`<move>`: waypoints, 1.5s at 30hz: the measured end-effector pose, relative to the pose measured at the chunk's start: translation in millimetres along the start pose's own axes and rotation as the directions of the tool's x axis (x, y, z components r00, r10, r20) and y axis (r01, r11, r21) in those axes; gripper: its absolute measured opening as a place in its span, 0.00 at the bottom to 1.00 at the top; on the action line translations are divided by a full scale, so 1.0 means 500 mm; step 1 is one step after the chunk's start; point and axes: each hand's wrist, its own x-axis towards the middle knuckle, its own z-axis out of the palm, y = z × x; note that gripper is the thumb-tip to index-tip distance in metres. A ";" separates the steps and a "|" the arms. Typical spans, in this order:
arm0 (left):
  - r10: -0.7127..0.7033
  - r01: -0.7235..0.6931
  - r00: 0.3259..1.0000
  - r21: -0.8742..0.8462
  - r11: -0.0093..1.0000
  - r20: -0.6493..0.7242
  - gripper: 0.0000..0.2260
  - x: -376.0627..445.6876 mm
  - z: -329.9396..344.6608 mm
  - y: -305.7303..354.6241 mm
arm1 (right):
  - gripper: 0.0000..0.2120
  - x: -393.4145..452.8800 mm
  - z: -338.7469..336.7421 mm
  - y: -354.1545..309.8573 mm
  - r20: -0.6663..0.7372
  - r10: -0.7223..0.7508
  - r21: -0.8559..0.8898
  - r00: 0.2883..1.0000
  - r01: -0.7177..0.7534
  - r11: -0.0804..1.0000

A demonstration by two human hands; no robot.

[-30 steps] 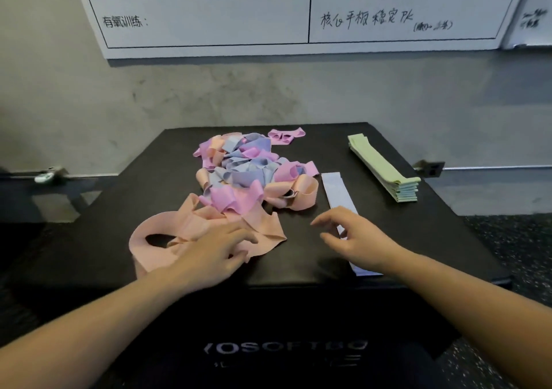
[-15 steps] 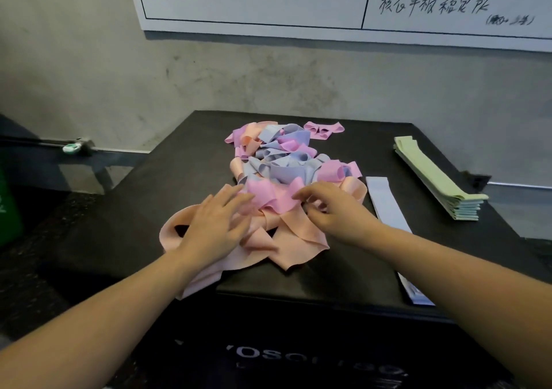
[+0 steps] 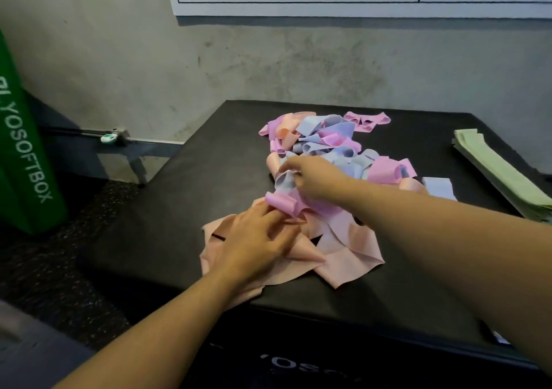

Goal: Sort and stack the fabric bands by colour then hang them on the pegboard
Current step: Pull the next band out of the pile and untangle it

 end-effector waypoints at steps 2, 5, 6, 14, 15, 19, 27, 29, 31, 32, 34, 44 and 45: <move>-0.004 0.003 0.999 -0.019 1.000 -0.037 0.11 -0.001 0.001 0.002 | 0.18 0.014 0.028 0.015 -0.002 0.080 0.005 0.997 -0.080 0.997; -0.065 0.060 0.995 -0.060 0.996 -0.077 0.12 -0.006 -0.001 0.005 | 0.17 0.012 0.054 0.030 -0.062 0.144 0.043 0.988 -0.141 0.989; -0.098 0.091 0.992 -0.085 0.992 -0.075 0.14 -0.008 -0.003 0.007 | 0.16 0.010 0.058 0.032 -0.075 0.143 0.048 0.987 -0.140 0.989; -0.165 0.162 0.986 -0.113 0.980 -0.014 0.31 -0.012 -0.012 0.021 | 0.08 -0.050 0.009 0.022 -0.154 -0.043 0.062 0.987 0.053 0.997; -0.118 0.115 0.992 -0.077 0.990 -0.037 0.28 -0.011 -0.009 0.019 | 0.08 -0.063 -0.002 0.021 -0.158 -0.075 0.046 0.985 0.083 0.995; -0.051 0.051 0.998 -0.005 0.999 -0.047 0.23 -0.006 0.000 0.007 | 0.03 -0.115 -0.053 0.015 -0.188 -0.128 0.108 0.974 0.150 0.983; -0.002 0.008 0.998 0.099 0.995 -0.055 0.20 -0.005 0.004 0.002 | 0.05 -0.180 -0.103 0.019 -0.152 0.323 0.717 0.934 -0.121 0.687; 0.012 -0.004 0.999 0.148 0.989 -0.048 0.21 -0.006 0.005 0.001 | 0.10 -0.189 -0.103 0.018 -0.070 0.427 0.821 0.901 -0.191 0.537; 0.028 -0.018 0.998 0.192 0.981 -0.050 0.22 -0.007 0.005 -0.001 | 0.14 -0.203 -0.108 0.016 -0.035 0.452 0.845 0.891 -0.215 0.489; 0.033 -0.021 0.998 0.206 0.978 -0.052 0.22 -0.007 0.006 -0.001 | 0.14 -0.212 -0.111 0.017 -0.042 0.454 0.816 0.890 -0.232 0.529; 0.052 -0.037 0.997 0.245 0.969 -0.057 0.22 -0.006 0.007 0.001 | 0.13 -0.226 -0.113 0.024 -0.068 0.439 0.680 0.896 -0.281 0.678; 0.053 -0.065 0.994 0.128 0.990 0.094 0.24 0.039 0.009 0.063 | 0.22 -0.275 -0.079 0.066 0.161 0.451 0.181 0.878 -0.475 0.861; 0.035 -0.053 0.990 0.132 0.990 0.135 0.25 0.044 0.007 0.068 | 0.17 -0.280 -0.081 0.073 0.186 0.451 0.128 0.873 -0.476 0.870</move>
